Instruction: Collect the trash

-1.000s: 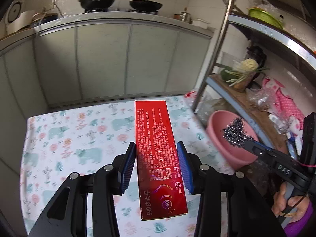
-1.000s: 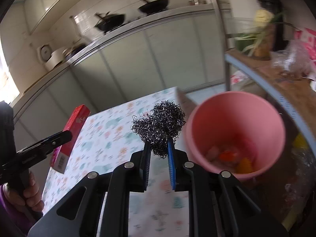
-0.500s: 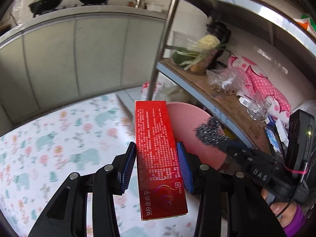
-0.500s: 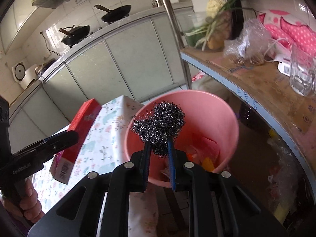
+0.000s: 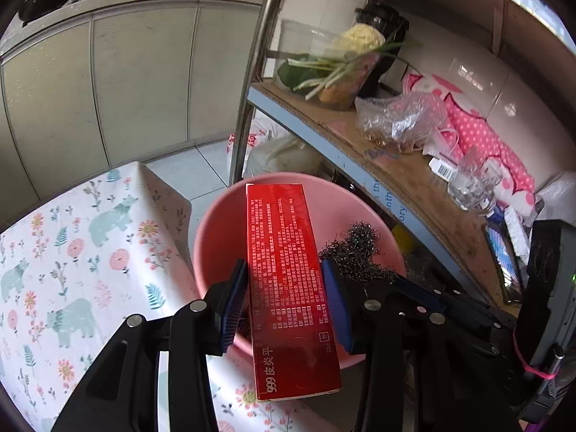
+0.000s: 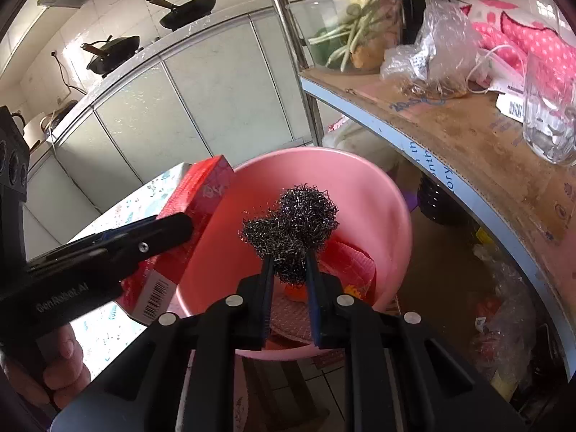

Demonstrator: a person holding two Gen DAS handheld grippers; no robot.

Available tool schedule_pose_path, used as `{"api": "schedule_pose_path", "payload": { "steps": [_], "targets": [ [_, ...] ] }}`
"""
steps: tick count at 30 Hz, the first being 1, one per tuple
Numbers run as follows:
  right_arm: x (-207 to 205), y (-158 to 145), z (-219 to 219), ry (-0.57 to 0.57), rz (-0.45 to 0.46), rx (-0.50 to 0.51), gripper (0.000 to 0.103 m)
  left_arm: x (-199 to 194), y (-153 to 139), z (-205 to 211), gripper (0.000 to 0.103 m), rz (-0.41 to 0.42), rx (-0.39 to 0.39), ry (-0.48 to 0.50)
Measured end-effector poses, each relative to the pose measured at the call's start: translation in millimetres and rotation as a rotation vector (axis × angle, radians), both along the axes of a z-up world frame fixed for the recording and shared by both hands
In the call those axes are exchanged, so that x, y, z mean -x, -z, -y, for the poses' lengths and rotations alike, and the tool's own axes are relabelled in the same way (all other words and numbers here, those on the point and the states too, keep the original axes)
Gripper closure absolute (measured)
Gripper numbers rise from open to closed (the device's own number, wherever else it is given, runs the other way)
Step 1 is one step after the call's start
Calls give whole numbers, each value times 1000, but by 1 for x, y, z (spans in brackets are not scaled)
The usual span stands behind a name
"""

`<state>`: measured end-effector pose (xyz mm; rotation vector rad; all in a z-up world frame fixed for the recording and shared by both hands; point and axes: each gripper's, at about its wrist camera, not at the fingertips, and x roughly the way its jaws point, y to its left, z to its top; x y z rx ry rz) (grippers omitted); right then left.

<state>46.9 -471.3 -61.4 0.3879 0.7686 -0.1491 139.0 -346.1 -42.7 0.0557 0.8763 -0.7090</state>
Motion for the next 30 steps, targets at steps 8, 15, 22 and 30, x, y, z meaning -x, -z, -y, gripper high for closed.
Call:
{"api": "schedule_pose_path", "payload": {
  "steps": [8,15,22,30],
  "targets": [
    [-9,9,3,-20,-50,12,73,-12,13,8,56,-55,-2,-9],
    [-3,11,4,-5,-55,2,72,-4,7,9,55,4,-47,8],
    [8,0,2,-2,-18,8,59,9,-4,6,55,37,-39,6],
    [25,-9,-21,-44,4,30,58,29,-19,-15,56,91,-44,-57]
  ]
}}
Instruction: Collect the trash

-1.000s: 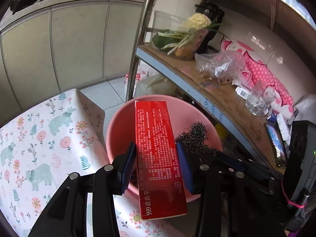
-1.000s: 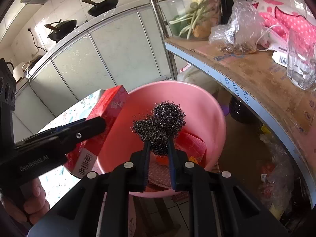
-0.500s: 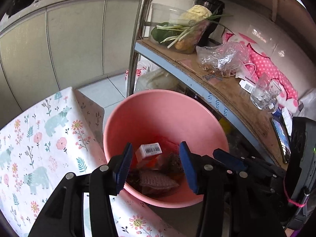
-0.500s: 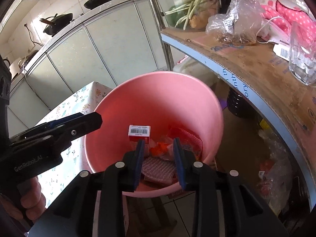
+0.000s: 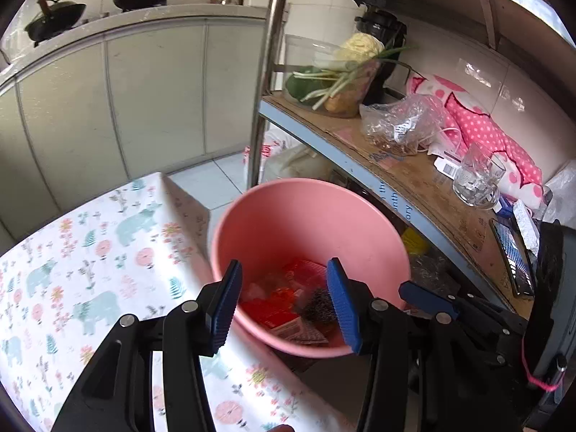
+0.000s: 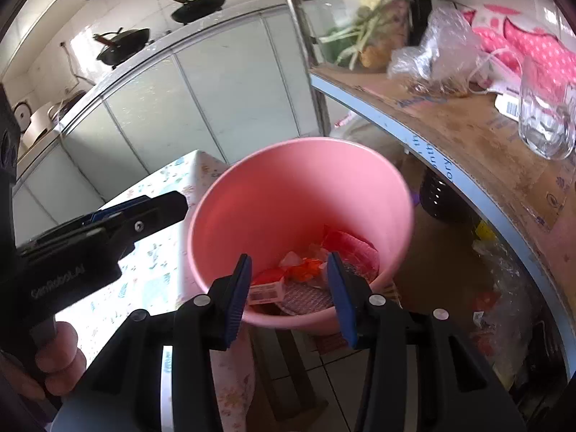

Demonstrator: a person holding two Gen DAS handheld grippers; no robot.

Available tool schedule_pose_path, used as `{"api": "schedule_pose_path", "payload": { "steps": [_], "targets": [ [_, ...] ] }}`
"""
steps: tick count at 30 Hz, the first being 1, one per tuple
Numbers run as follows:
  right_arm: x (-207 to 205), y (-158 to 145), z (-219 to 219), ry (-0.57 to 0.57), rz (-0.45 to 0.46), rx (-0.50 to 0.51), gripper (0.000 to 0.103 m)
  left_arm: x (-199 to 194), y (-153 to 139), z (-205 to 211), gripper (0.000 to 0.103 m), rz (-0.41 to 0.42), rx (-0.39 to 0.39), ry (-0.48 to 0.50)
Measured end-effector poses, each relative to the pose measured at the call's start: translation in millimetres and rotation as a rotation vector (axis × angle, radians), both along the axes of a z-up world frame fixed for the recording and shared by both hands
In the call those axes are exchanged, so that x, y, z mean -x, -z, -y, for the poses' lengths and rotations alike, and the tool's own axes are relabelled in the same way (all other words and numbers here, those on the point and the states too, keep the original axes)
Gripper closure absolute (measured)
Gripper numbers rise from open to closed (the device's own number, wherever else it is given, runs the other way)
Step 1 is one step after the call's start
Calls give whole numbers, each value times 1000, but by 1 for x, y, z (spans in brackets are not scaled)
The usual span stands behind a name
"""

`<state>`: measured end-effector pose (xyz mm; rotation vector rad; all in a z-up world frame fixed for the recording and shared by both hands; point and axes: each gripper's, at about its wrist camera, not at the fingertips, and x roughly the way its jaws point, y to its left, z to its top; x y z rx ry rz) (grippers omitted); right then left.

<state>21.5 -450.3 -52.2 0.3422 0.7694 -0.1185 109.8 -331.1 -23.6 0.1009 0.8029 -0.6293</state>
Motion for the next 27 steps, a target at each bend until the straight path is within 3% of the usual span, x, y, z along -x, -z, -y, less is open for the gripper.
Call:
{"api": "schedule_pose_path", "payload": {
  "steps": [11,27],
  "targets": [
    [15,-16,-42,-20,29,96,58,26,-9,-39,56,12,16,-60],
    [24,-26,-75,-30,15,130,58,44,-14,-68,56,15,56,-75]
  ]
}}
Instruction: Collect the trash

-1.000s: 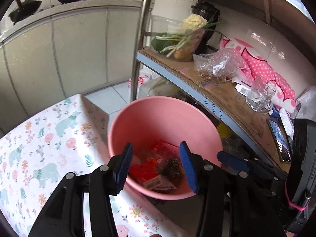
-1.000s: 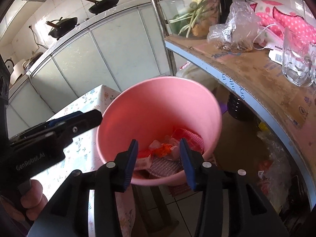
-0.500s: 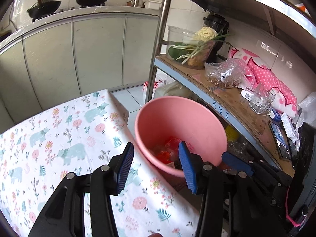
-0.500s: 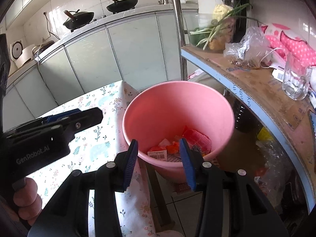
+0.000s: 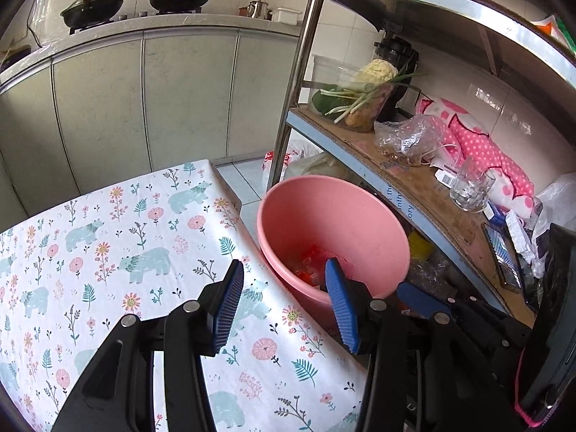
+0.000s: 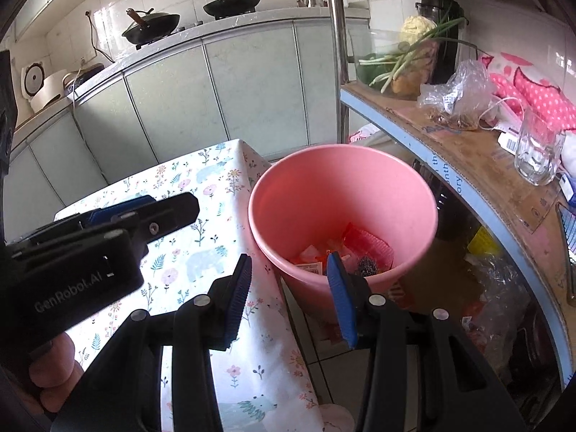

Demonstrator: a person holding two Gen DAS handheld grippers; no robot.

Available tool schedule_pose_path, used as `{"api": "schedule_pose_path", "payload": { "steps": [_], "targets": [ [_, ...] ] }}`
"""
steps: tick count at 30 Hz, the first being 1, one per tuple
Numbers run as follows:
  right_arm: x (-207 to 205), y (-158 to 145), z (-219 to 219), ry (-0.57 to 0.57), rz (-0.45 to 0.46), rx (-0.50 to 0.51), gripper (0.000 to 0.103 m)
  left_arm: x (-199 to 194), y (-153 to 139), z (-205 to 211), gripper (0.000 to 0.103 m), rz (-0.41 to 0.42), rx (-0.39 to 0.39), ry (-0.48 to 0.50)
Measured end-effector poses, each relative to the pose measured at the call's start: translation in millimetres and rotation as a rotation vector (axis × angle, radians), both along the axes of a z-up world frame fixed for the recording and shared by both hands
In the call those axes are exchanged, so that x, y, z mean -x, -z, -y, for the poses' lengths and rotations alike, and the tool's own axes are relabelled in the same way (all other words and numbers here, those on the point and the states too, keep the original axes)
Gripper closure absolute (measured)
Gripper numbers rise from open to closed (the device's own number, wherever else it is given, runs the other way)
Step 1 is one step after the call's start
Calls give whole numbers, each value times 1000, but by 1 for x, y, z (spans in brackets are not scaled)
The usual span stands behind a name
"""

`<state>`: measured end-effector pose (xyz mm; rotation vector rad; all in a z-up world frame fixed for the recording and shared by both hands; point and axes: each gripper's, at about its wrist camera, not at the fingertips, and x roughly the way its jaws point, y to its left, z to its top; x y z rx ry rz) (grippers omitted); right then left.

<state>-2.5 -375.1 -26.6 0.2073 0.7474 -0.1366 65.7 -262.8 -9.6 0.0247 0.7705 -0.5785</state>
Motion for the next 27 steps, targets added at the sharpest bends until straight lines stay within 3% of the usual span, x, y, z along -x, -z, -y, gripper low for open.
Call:
{"api": "schedule_pose_path", "payload": {
  "steps": [27],
  "targets": [
    [3,-4,-14,2,-4,18,58,4,-3,-16,56,2,35,2]
  ]
}}
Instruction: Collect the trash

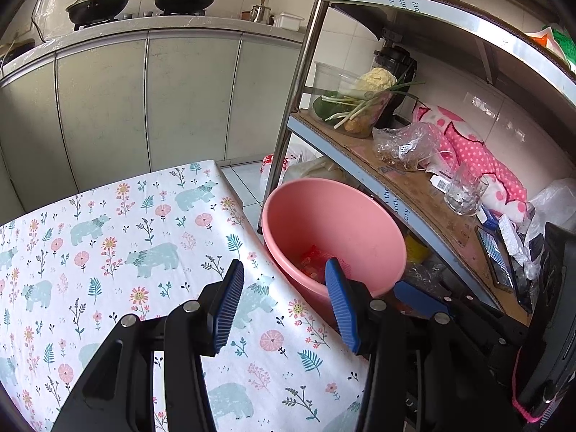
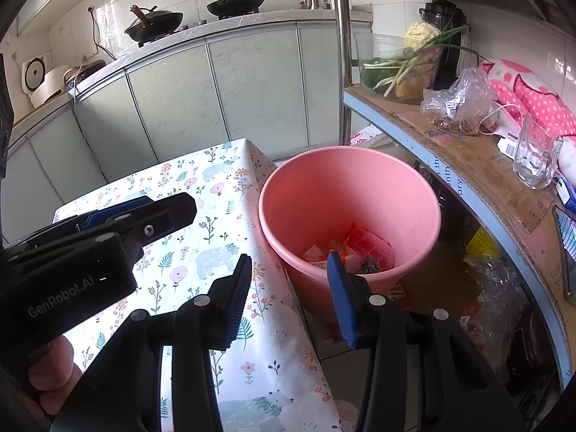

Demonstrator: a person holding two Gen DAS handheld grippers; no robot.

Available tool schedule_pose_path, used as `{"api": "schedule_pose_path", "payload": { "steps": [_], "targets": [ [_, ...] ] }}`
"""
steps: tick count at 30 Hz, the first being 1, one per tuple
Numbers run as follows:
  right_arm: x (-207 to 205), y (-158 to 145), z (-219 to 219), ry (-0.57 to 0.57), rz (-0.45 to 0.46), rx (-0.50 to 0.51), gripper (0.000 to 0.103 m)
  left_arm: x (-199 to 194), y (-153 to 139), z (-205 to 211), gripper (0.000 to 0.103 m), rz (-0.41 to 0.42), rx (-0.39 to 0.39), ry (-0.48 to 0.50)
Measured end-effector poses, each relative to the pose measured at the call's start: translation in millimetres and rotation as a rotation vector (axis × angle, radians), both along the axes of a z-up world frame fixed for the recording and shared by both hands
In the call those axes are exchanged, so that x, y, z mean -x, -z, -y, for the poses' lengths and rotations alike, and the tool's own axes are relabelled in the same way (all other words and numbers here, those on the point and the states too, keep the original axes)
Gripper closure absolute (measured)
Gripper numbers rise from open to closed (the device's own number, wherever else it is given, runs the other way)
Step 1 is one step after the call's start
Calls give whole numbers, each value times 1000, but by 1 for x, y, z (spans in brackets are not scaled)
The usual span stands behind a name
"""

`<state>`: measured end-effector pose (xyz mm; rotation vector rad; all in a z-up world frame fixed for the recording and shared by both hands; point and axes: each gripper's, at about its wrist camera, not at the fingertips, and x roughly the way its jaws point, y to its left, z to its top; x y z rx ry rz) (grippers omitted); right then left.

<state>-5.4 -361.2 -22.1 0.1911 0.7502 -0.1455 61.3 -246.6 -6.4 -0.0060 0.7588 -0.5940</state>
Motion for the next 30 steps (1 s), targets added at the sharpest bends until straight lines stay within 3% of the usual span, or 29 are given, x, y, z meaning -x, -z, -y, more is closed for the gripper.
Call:
{"api": "schedule_pose_path", "payload": {
  "steps": [30],
  "targets": [
    [7,-10,0,22,34,13,58,10,-10,2,56,40,10,27]
  ]
}}
